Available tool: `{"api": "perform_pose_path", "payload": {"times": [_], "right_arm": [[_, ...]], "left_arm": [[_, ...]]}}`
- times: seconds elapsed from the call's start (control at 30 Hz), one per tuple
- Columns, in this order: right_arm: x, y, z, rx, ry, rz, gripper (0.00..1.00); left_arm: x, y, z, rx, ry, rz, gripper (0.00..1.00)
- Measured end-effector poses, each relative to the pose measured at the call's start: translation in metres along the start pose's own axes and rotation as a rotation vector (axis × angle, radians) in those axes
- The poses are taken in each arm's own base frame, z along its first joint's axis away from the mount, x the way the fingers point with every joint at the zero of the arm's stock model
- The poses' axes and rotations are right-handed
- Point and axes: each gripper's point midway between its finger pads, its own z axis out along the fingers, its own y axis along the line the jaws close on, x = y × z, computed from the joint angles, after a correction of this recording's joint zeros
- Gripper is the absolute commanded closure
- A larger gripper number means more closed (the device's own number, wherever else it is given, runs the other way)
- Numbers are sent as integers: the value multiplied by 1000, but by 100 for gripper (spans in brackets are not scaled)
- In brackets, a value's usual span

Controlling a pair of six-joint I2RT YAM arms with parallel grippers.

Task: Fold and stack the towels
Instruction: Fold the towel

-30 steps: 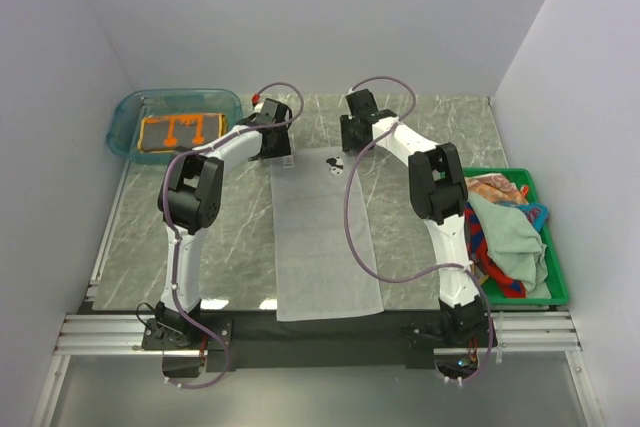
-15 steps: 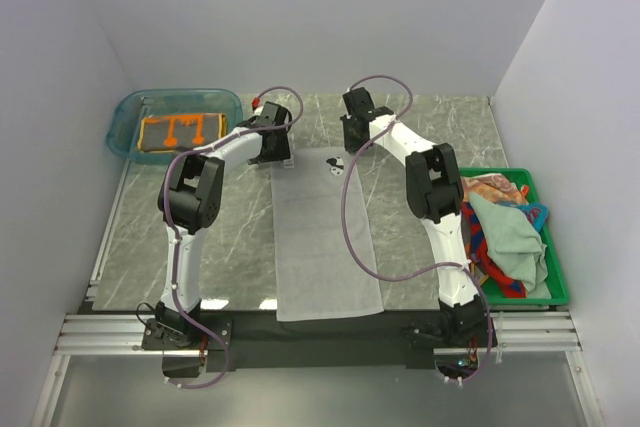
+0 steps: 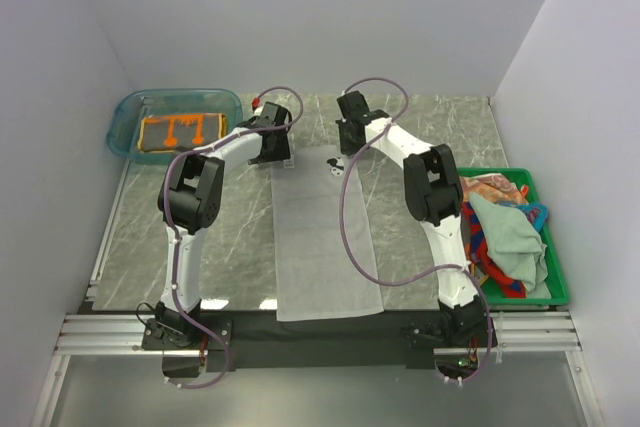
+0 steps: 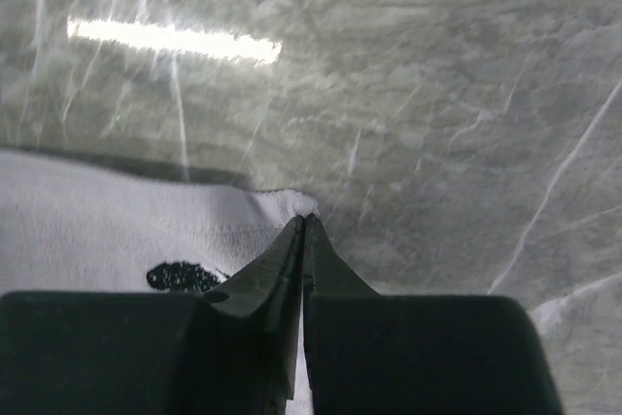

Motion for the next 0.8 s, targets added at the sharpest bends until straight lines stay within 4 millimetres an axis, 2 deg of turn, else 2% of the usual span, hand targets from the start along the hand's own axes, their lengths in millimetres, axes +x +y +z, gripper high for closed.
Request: {"api": "perform_pose_path", "payload": {"times": [0.27,0.43,0.47,0.53,0.57,0.63,0.73,0.8], "right_arm": [[8,0,-5,-4,-12,9,100],[8,-1,-6,-9,-22,15,100],[8,-1,-6,-10,-24,15,100],[9,0,-6,-14,-28,16,100],[9,0,-6,-15,-30,16,100],[9,0,-6,-16,-33,17,100],[9,0,-6,-19,-38,17,100],[9,0,-6,-21,-41,17,100]], "left_arm": [[0,-1,0,4,-1,-2,29],[0,-2,1,7,1,-5,37],[-1,-3,2,8,0,-6,47],[-3,-4,3,8,-4,-13,55],[-4,-5,4,9,-7,-16,63],[-4,-6,5,10,-10,-24,70],[-6,-8,8,13,-14,-29,96],[-8,-9,9,18,-21,-31,99]]}}
